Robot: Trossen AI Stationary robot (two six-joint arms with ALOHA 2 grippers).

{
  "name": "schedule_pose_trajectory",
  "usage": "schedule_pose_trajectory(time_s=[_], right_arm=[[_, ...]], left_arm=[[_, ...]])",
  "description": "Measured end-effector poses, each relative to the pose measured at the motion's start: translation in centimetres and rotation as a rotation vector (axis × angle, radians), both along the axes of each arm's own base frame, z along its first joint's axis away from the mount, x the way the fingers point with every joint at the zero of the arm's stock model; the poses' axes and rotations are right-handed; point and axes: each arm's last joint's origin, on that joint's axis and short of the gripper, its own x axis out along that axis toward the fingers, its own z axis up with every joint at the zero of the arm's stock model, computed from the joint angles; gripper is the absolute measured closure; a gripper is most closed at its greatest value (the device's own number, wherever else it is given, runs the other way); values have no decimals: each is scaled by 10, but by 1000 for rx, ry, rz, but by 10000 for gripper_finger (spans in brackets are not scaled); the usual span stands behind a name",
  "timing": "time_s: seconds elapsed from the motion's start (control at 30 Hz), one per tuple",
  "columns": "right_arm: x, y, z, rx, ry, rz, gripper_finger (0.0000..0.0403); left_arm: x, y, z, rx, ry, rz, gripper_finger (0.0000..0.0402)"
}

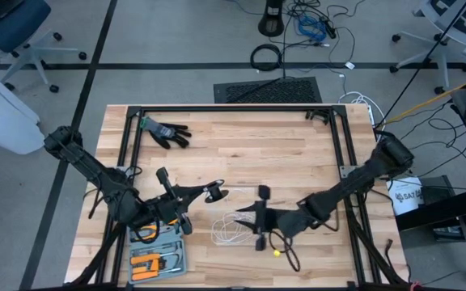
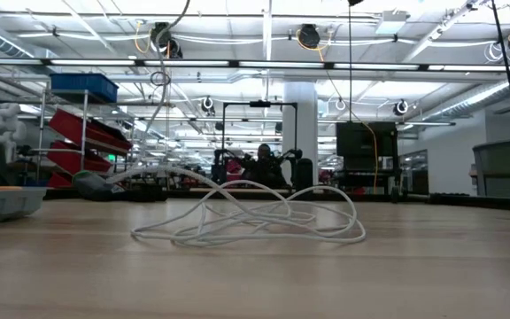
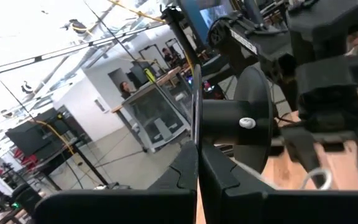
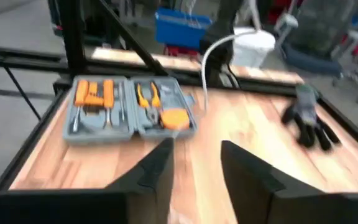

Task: Coil cords
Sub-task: Uncoil the white cable wire from the spool

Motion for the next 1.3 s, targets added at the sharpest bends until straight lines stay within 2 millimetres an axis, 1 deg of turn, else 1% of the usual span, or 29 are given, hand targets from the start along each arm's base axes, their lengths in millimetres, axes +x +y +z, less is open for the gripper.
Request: schedule_pose_trajectory(time_s=[0.1, 0.2, 0.27, 0.37, 0.47, 0.53, 0.7, 0.87, 0.97, 1.03, 1.17, 1.3], right_arm=[[-17, 0, 10, 5, 31, -35, 257], [-29, 0, 30, 7, -28, -42, 247], [-36, 0, 44, -4, -78, -14, 247], [-46, 0, 62, -45, -135, 25, 248], [-56, -4, 75, -59, -169, 41, 252], [-61, -6, 81, -51, -181, 50, 253], [-62, -4, 84, -2, -197, 141, 254], [-53, -5, 76, -8, -175, 117, 254], [-48, -8, 77, -9, -200, 102, 254], [-44, -9, 78, -14, -227, 114, 254], [-39, -10, 80, -26, -270, 195, 254], [-32, -13, 77, -62, -266, 196, 254]], left_arm=[[0, -1, -1, -55, -14, -10, 401], [0, -3, -4, -78, -9, -31, 401], [0, -4, -4, -125, -30, -76, 401], [1, -5, -2, -237, -85, -191, 401], [4, -7, -4, -376, -116, -292, 401], [6, -8, -7, -434, -120, -312, 401], [15, -9, -16, -436, -100, -292, 401], [24, -10, -25, -423, -70, -310, 401], [27, -13, -30, -435, -57, -335, 401], [28, -14, -32, -432, -49, -340, 401], [29, -12, -32, -423, -47, -332, 401], [32, -8, -32, -422, -47, -314, 401]])
